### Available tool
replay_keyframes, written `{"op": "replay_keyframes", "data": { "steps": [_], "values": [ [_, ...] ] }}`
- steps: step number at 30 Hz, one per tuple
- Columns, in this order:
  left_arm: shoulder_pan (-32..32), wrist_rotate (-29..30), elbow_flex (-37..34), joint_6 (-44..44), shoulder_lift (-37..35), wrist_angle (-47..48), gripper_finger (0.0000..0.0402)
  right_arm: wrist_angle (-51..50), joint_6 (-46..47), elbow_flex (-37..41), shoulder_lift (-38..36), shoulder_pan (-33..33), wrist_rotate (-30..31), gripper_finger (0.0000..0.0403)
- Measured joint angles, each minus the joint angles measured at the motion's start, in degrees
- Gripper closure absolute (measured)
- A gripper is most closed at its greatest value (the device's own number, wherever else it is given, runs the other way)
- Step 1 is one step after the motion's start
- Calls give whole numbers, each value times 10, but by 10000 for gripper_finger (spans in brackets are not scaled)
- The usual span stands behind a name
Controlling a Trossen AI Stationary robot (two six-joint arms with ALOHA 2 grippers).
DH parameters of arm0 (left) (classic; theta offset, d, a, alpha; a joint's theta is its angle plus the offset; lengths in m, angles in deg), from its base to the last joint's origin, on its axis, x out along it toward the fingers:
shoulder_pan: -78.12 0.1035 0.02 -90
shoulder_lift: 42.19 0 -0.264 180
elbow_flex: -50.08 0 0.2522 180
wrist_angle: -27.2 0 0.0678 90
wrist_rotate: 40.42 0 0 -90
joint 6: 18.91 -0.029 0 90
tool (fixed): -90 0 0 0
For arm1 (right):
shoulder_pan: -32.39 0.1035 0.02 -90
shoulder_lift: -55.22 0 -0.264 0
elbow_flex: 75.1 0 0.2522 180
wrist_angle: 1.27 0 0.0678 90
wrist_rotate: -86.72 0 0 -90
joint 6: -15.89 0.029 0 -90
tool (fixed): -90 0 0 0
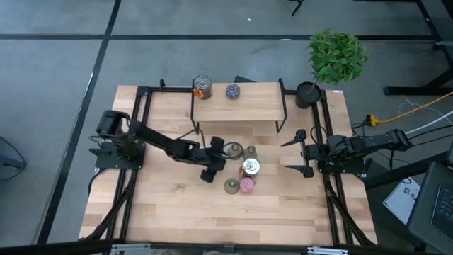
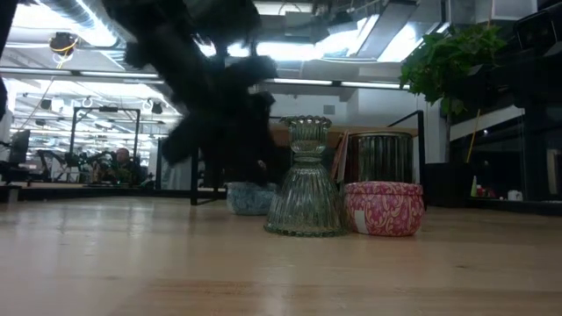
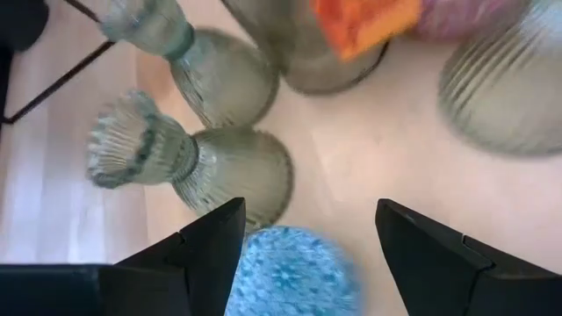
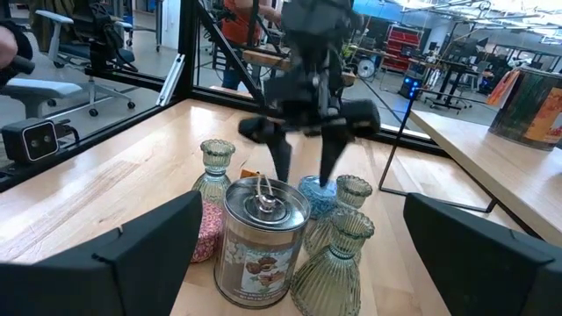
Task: Pick & Place candle stick holders
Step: Put the blue scented candle on the shelf aligned with the other scented candle
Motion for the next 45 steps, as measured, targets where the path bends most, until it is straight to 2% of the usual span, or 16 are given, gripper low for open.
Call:
{"op": "replay_keyframes", "data": {
  "steps": [4,8,12,23,27,39,45],
  "values": [
    [-8,18,0,61,-41,51,147,0,0,0,0,0,0,5],
    [15,46,1,123,-69,65,142,0,0,0,0,0,0,5],
    [48,-15,0,163,-71,79,125,0,0,0,0,0,0,5],
    [83,-100,0,183,-21,63,59,0,0,0,0,0,0,5],
    [83,-94,0,195,-21,63,45,0,0,0,0,0,0,5],
    [73,-95,2,197,42,65,43,1,0,0,0,0,0,5],
    [64,-88,1,209,43,54,55,0,0,0,0,0,0,5]
  ]
}}
